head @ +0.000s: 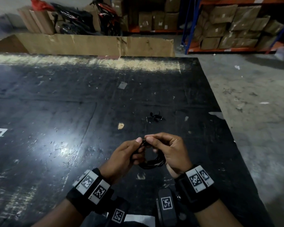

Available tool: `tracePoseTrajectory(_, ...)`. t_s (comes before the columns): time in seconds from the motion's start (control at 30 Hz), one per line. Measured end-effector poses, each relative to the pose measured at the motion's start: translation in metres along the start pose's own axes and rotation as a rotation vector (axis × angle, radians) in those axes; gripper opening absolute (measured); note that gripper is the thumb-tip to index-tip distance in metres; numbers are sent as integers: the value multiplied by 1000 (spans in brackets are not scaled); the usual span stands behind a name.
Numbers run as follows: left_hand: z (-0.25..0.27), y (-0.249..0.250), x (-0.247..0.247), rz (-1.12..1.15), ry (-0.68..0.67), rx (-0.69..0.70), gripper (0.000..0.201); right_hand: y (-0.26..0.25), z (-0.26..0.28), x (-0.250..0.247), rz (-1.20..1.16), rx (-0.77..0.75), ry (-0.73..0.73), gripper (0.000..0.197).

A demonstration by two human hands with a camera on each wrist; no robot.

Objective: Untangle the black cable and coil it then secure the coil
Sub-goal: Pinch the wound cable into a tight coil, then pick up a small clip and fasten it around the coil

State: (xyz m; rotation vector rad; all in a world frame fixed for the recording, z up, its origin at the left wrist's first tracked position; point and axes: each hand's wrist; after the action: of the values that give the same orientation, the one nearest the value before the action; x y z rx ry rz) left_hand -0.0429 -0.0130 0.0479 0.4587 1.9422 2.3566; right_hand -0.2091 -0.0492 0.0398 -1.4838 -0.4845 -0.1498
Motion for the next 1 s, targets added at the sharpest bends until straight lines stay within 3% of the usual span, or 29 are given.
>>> tracePoseTrajectory(0.13,-5,-2,-35,1,66,5,36,16,-45,-1,193,95,74,16)
tracePoseTrajectory(0.2,-4,-5,-55,22,113,-7,36,30,-79,-14,468,57,180,6)
tracePoseTrajectory(0.3,-1,-11,-82,40,148,-37,35,39,-123,-30,990,-17,274,17)
tracePoseTrajectory(0.53,0,-16,-120,23,181,-61,42,48,-188,-21,1438,92,222,33)
tracePoseTrajectory(0.67,-5,-16,-125,4,185,-53,42,60,-200,-7,1497,147,263,16)
tracePoseTrajectory(0.77,-10,-15,-128,0,182,-44,42,65,-201,0,1420,66,280,8)
tracePoseTrajectory(0.87,-15,-15,-131,6,197,-9,38,66,-195,8,1130,-97,341,8)
tracePoseTrajectory(1.0,-22,-12,-131,-29,208,40,38,49,-162,26,747,-140,328,17)
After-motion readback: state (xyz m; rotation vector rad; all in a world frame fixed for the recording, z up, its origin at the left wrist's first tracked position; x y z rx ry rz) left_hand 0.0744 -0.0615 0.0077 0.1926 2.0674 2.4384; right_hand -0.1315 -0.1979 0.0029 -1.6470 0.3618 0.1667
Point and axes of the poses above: each hand's wrist, its own z-axis away from the middle knuckle, its own x-axis out of the palm, y = z × x, and after that the axes turned 9 degrees about -z, right-handed
